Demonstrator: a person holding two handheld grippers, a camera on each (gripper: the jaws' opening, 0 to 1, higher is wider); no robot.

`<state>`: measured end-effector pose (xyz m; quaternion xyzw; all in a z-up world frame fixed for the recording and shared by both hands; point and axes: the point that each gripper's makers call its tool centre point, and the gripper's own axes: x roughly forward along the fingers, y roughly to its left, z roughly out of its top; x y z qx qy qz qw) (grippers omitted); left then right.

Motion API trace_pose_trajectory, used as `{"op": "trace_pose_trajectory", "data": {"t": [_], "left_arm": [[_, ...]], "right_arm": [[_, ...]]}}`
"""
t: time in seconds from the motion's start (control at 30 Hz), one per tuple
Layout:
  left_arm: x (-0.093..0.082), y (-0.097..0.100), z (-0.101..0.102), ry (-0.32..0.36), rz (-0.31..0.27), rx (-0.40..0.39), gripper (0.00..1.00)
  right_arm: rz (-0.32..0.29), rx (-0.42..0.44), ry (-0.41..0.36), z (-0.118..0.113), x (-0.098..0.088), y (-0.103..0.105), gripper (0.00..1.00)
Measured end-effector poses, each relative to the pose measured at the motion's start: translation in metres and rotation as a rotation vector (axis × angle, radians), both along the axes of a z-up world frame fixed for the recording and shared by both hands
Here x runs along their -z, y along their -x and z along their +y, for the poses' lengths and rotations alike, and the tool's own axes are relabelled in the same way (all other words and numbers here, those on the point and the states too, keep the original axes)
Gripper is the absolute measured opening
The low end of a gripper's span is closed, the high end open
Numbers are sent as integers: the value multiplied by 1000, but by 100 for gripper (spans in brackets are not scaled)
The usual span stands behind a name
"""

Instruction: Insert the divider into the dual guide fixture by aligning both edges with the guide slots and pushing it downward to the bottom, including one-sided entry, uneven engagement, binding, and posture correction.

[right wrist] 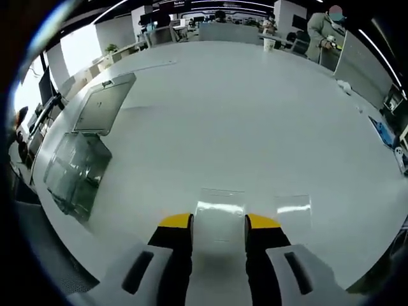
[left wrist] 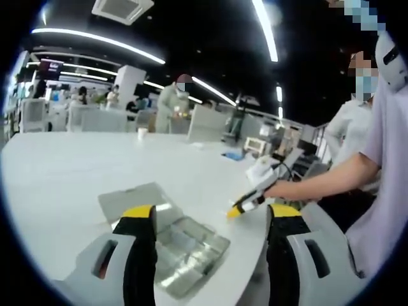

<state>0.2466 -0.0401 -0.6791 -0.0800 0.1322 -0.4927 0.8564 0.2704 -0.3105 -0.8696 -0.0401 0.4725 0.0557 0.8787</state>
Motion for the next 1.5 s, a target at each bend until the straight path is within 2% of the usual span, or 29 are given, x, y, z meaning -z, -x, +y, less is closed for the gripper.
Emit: {"op": "trace_pose_trajectory", "data": {"t": [0.87,1.5], "left_arm": [[3,0,-4,-2,11,2,67],[6,0,-6,19,62,4,63]], "right_arm": [[-20,32,-17,-4,-3,6,27],[-90,39,-41,1,-25,0,27]]}}
